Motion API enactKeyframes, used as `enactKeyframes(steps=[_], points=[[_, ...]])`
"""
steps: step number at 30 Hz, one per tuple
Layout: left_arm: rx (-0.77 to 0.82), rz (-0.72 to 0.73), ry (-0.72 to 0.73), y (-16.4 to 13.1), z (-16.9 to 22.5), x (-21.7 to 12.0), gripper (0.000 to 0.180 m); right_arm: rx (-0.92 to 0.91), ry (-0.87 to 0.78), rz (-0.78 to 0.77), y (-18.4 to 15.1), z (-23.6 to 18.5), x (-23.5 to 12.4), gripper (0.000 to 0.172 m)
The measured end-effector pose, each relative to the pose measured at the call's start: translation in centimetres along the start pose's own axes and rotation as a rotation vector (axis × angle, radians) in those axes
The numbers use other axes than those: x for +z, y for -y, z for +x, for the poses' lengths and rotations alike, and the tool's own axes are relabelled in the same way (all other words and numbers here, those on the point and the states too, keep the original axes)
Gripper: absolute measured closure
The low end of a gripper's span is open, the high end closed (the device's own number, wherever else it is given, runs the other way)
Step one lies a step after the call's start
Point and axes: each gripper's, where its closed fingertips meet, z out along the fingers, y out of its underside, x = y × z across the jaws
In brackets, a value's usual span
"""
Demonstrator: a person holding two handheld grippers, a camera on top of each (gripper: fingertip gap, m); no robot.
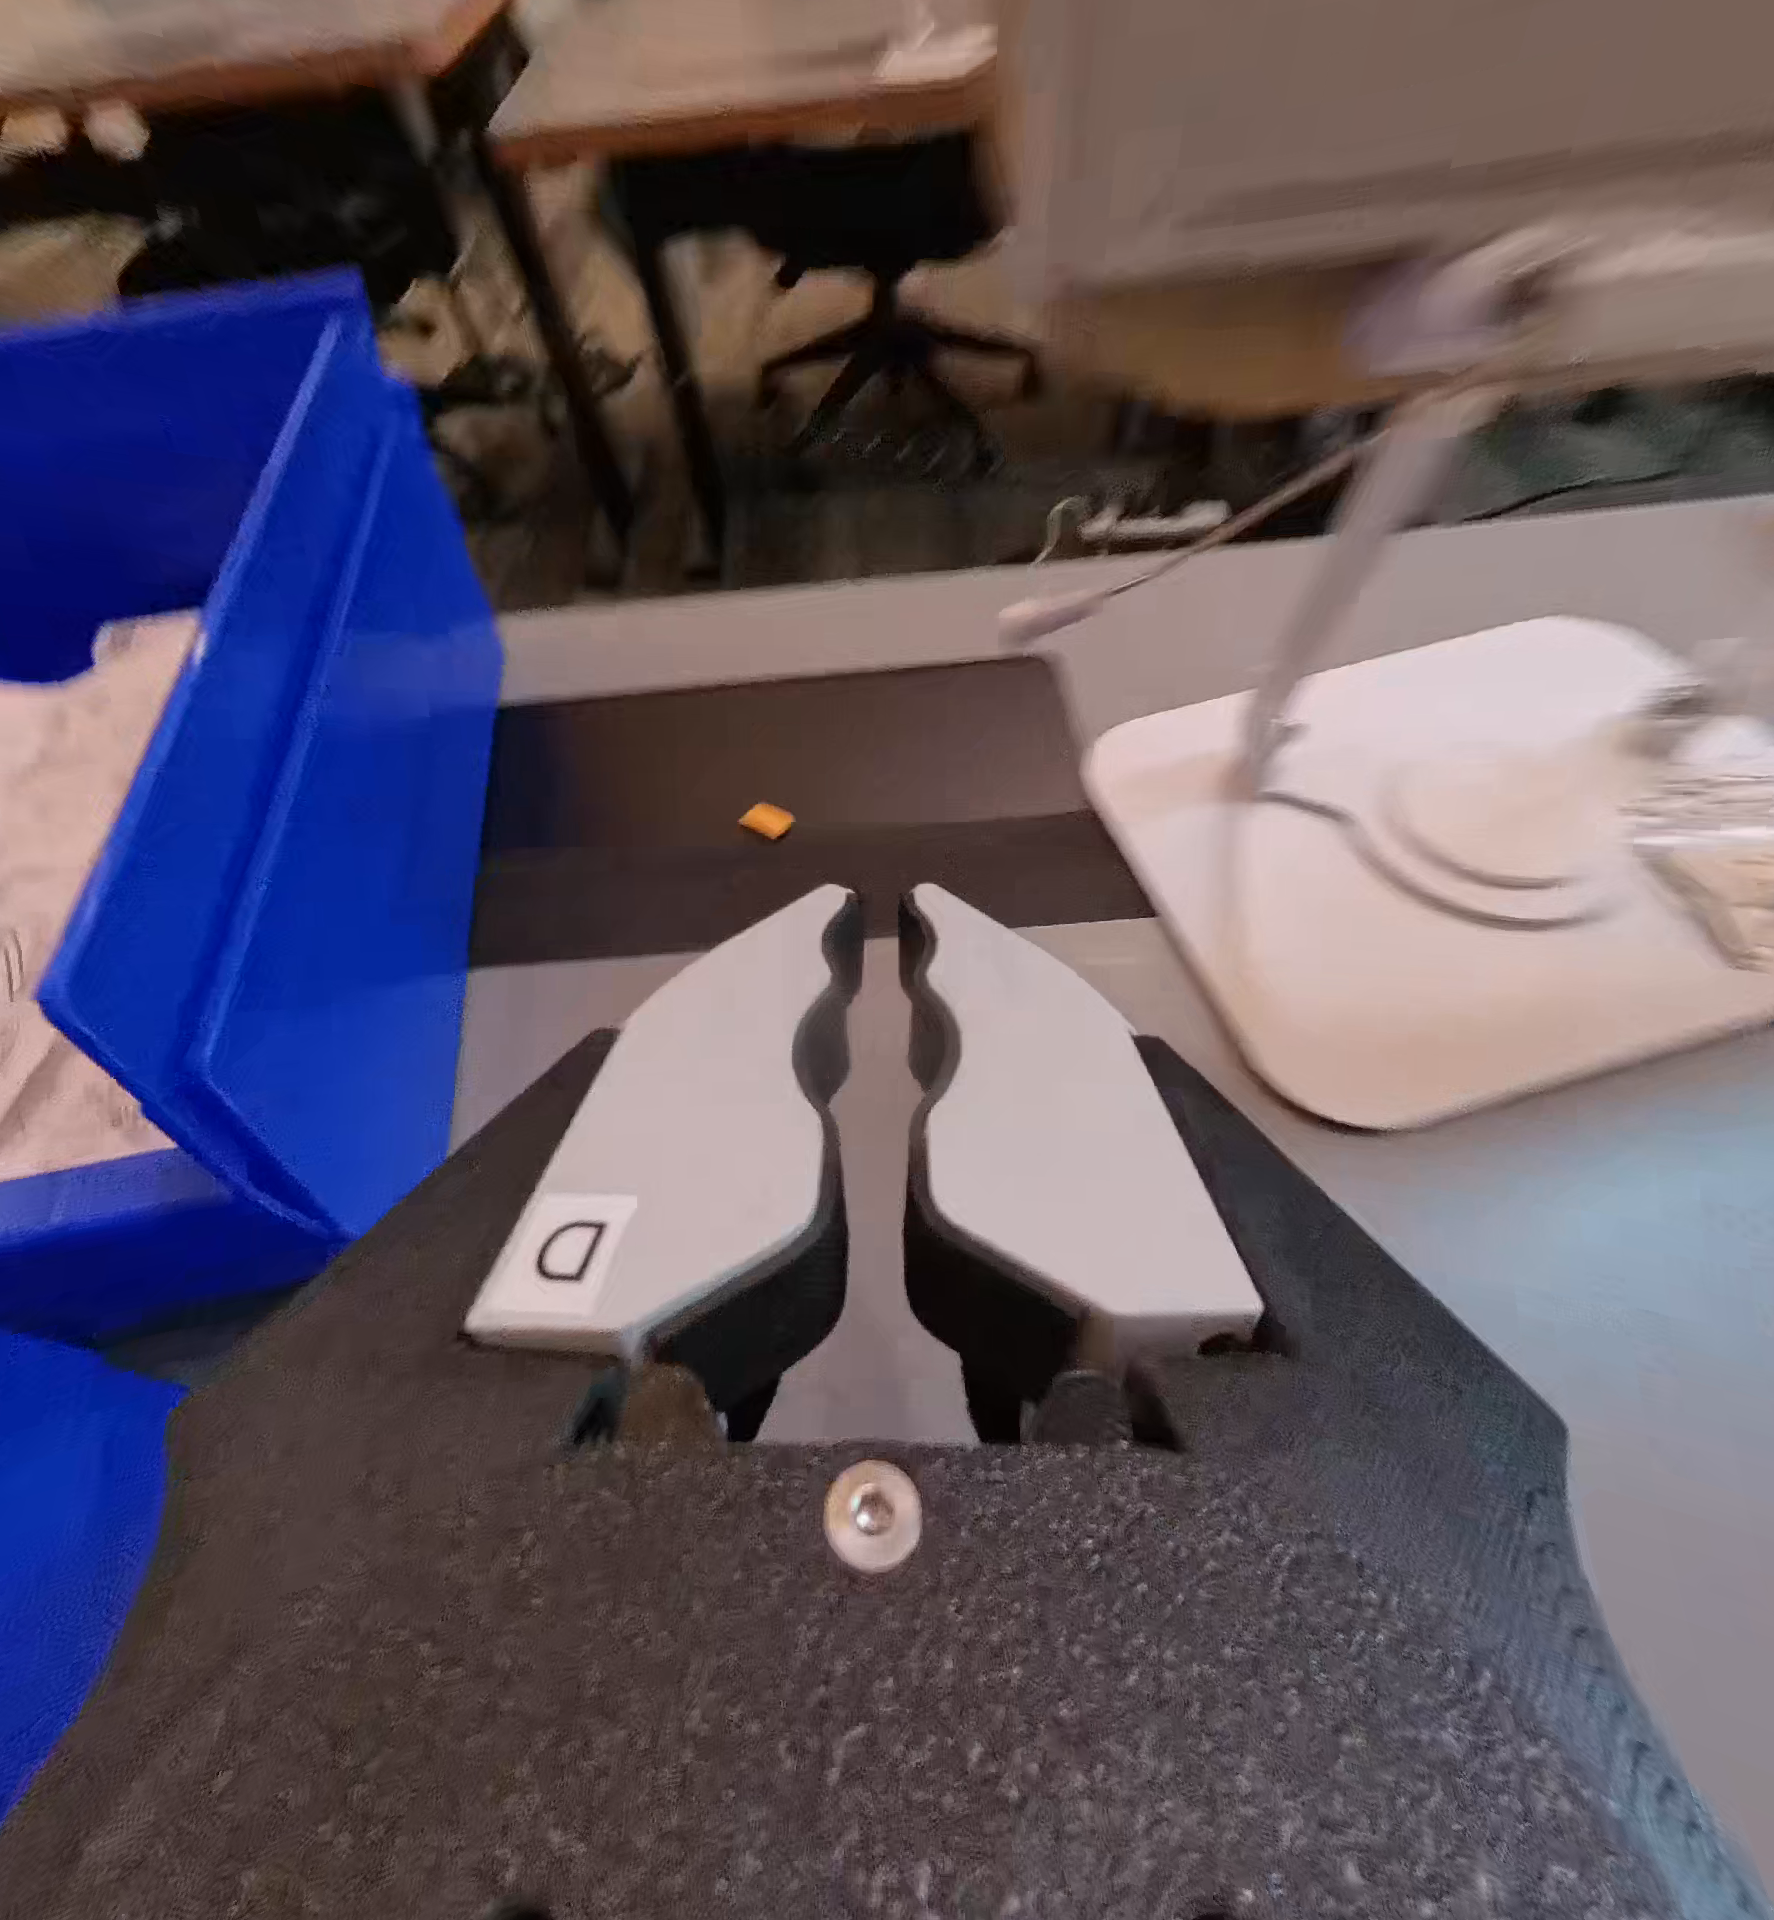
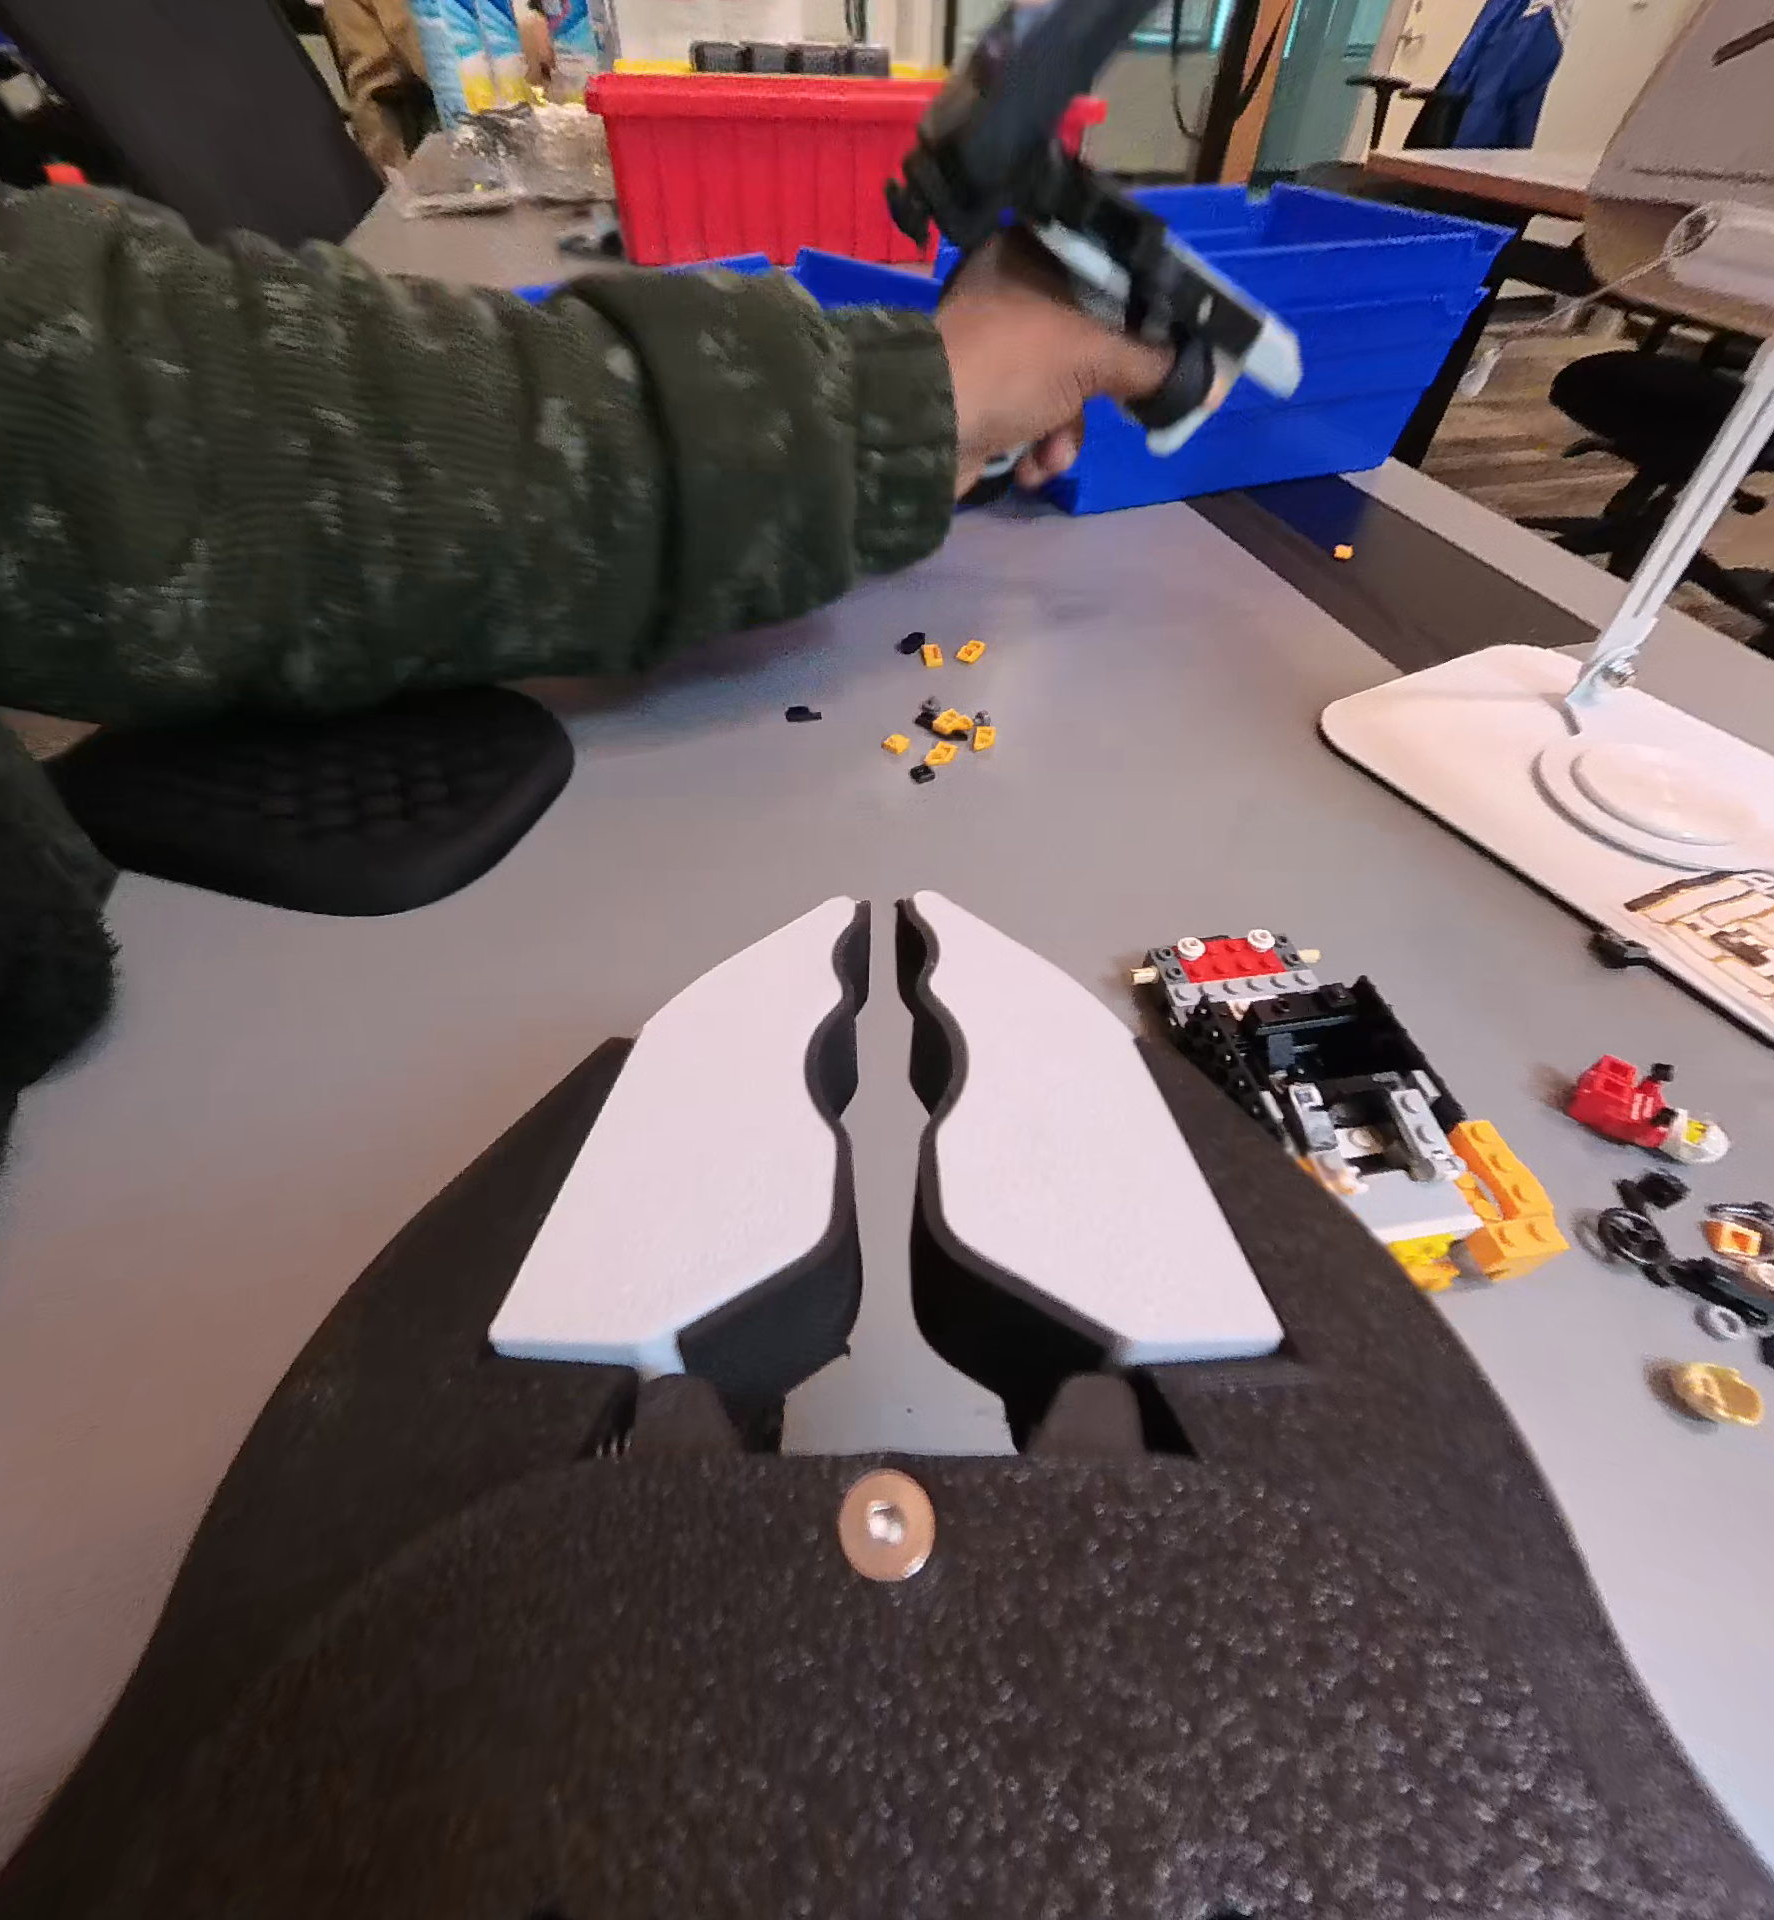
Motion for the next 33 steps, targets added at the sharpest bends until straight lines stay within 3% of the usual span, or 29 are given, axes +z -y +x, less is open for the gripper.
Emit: enactKeyframes(steps=[3, 7, 12, 19, 23, 27, 33], points=[[-0.057, -0.138, 0.058, -3.1, -2.9, 4.5, 0.165, 0.005, -0.057, 0.021, 0.5, 0.9, -0.4, 0.166], [-0.108, -0.221, 0.072, -4.6, -4.2, 8.2, 0.153, 0.088, -0.259, 0.087, 1.0, 4.6, -1.8, 0.167], [-0.076, -0.235, 0.105, -4.5, -4.4, 11.3, 0.149, 0.256, -0.557, 0.188, 0.4, 10.1, -5.3, 0.167], [-0.039, -0.304, 0.12, -4.5, -4.6, 14.8, 0.152, 0.354, -0.722, 0.175, -1.7, 13.6, -7.3, 0.163], [-0.093, -0.346, 0.103, -4.7, -4.3, 15.1, 0.18, 0.378, -0.745, 0.169, -2.3, 14.2, -7.6, 0.163], [-0.175, -0.353, 0.07, -5.0, -3.9, 14.0, 0.18, 0.376, -0.76, 0.181, -2.0, 14.5, -8.1, 0.163], [-0.394, -0.147, -0.05, -2.3, -2.1, 8.6, 0.18, 0.337, -0.794, 0.221, -0.4, 14.5, -9.4, 0.163]])
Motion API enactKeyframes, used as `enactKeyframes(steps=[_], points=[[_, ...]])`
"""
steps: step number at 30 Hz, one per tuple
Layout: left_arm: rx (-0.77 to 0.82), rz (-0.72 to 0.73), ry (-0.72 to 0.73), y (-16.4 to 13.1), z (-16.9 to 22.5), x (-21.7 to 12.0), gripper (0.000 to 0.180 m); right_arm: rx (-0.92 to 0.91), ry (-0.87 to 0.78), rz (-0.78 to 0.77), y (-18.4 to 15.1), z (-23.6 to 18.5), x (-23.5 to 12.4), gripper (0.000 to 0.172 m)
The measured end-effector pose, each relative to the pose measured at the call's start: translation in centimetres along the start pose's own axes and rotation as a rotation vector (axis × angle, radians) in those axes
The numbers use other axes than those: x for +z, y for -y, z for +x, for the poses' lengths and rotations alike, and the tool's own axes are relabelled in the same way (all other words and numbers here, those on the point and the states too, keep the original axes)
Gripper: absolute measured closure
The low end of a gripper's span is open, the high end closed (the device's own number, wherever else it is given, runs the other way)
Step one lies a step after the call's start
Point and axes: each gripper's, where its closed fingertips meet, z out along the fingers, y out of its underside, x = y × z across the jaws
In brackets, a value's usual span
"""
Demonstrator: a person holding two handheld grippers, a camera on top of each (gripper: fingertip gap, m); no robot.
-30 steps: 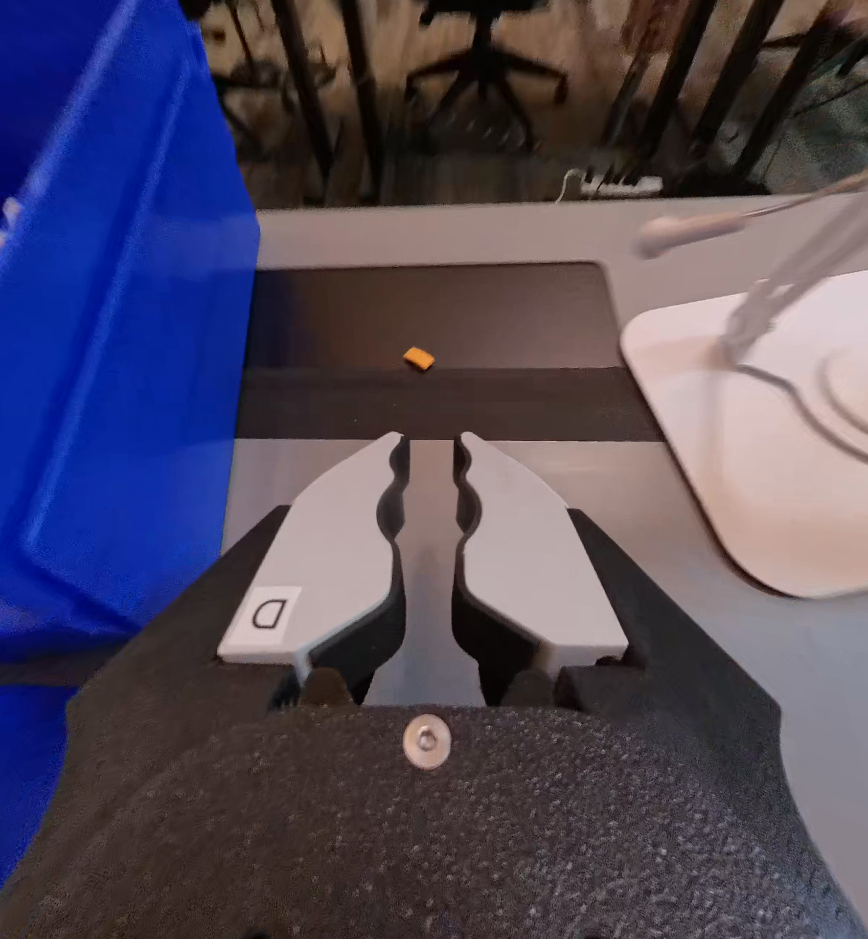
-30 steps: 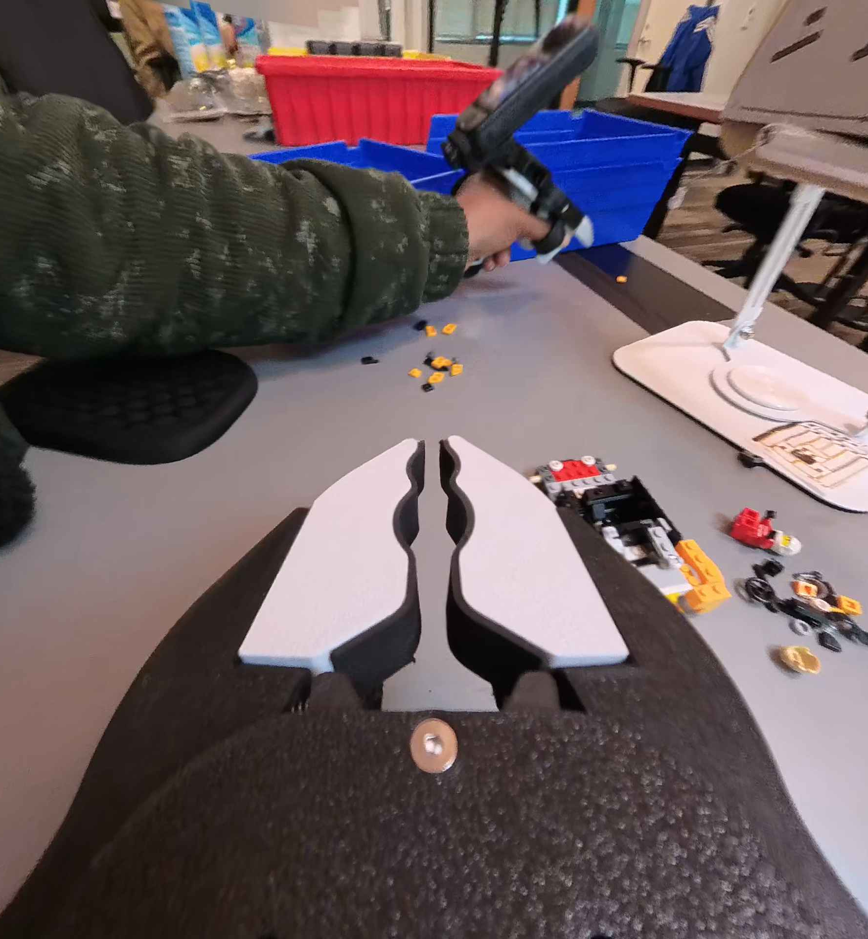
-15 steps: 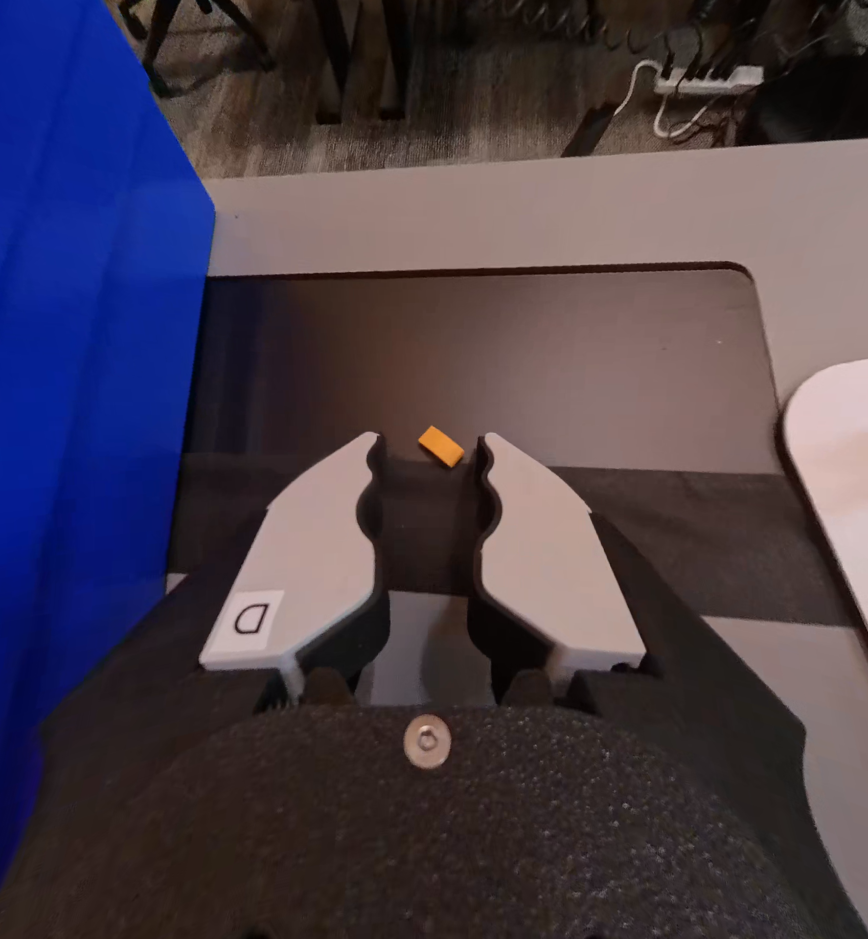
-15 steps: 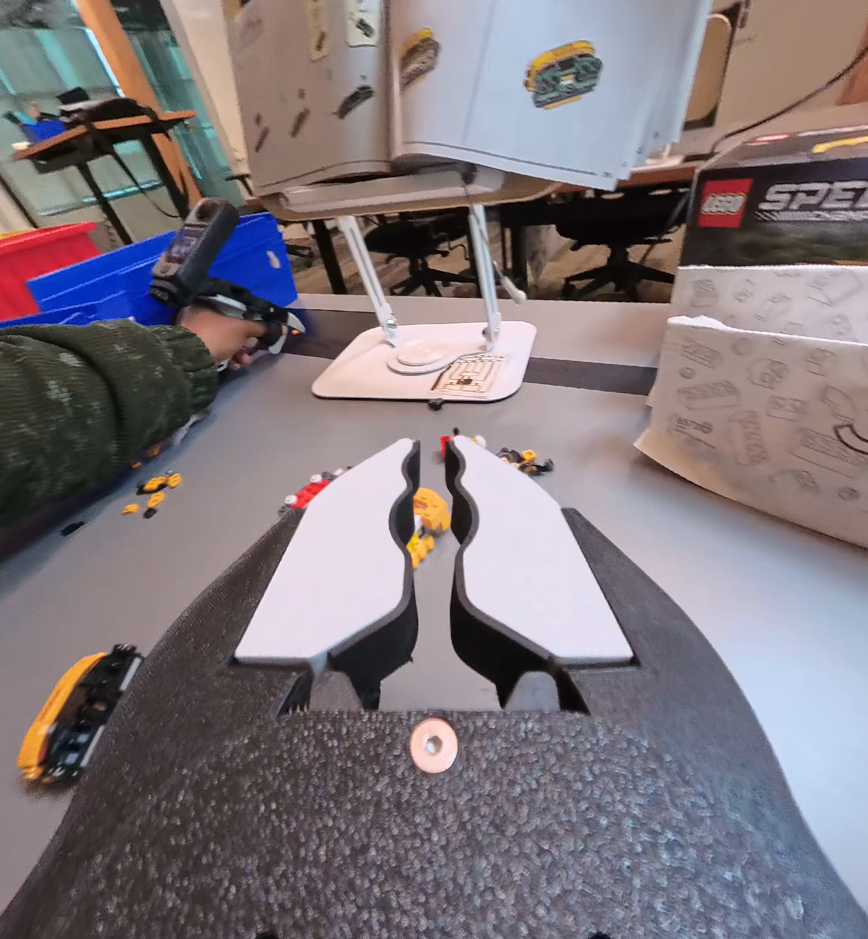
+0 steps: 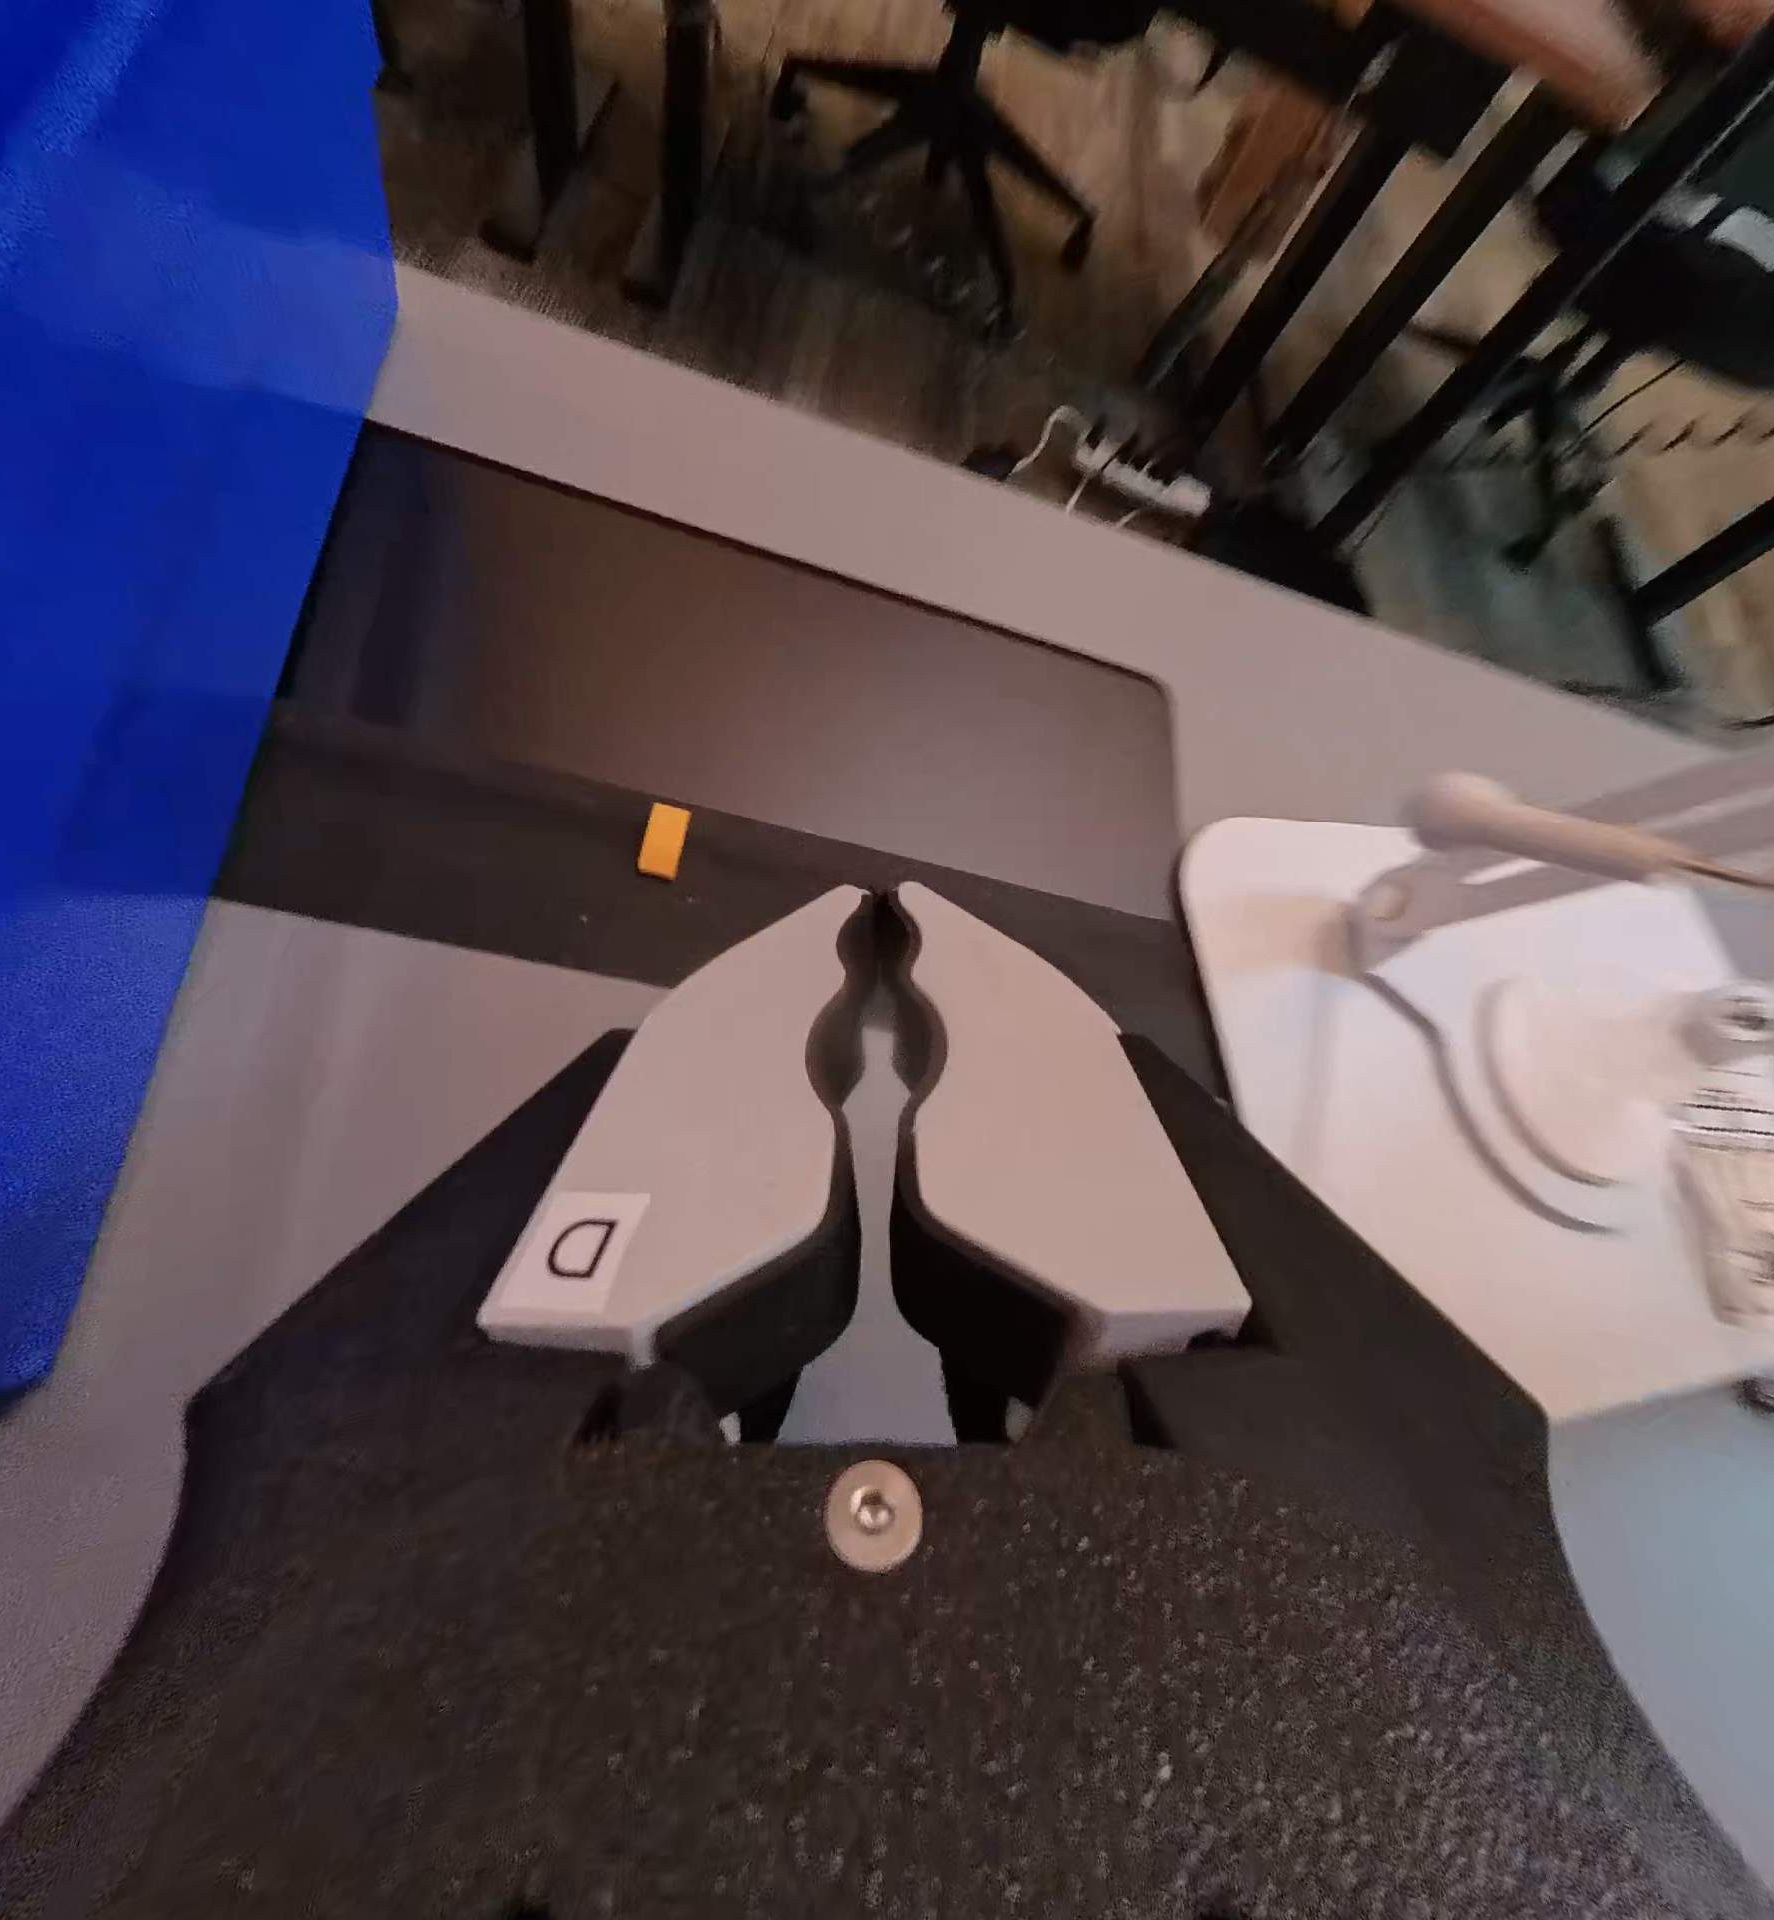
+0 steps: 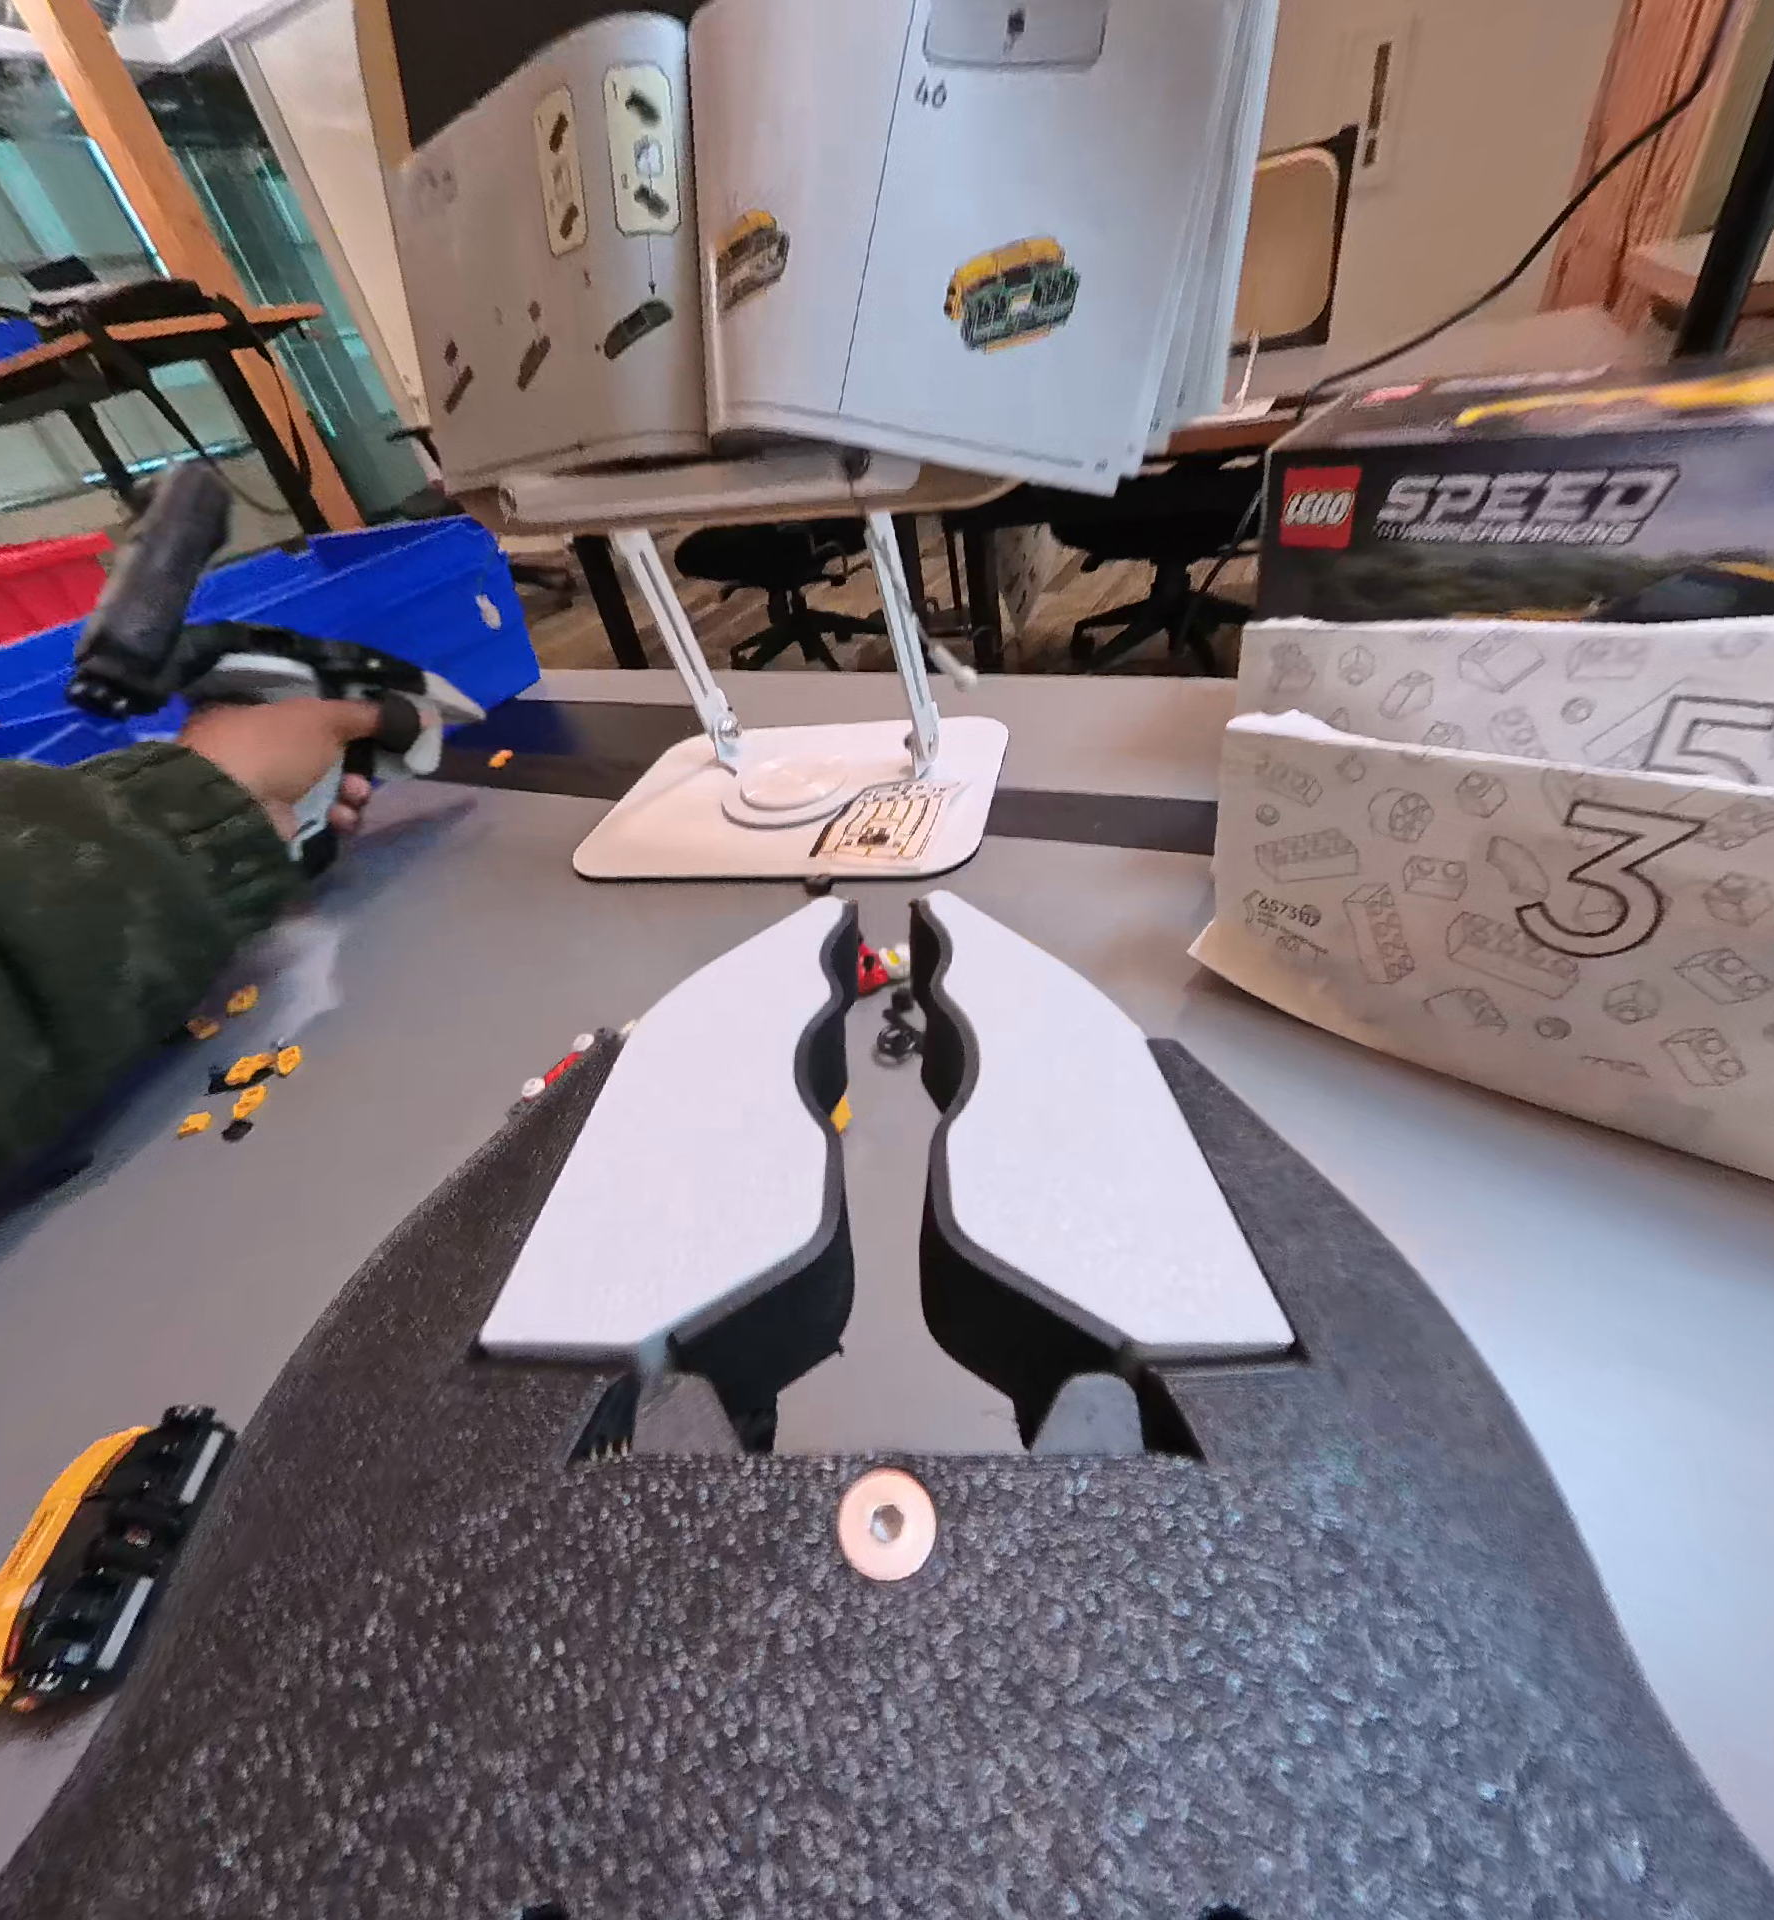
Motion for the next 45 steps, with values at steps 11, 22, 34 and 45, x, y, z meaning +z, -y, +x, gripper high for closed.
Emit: enactKeyframes(steps=[11, 22, 34, 45], points=[[0.194, 0.299, -0.318, 4.3, 8.3, -21.7, 0.18, -0.039, -0.128, 0.088, 4.0, 2.8, -4.6, 0.164], [0.139, 0.091, 0.093, 0.5, 0.1, -6.4, 0.156, 0.007, -0.143, 0.108, 3.3, 1.6, -5.8, 0.162], [0.222, -0.107, 0.268, -1.1, -5.2, 3.9, 0.153, 0.043, -0.207, 0.145, 3.2, 4.6, -7.5, 0.161], [0.222, -0.238, 0.19, -1.2, -5.2, 4.5, 0.172, 0.052, -0.187, 0.11, 2.2, 4.5, -6.9, 0.161]])
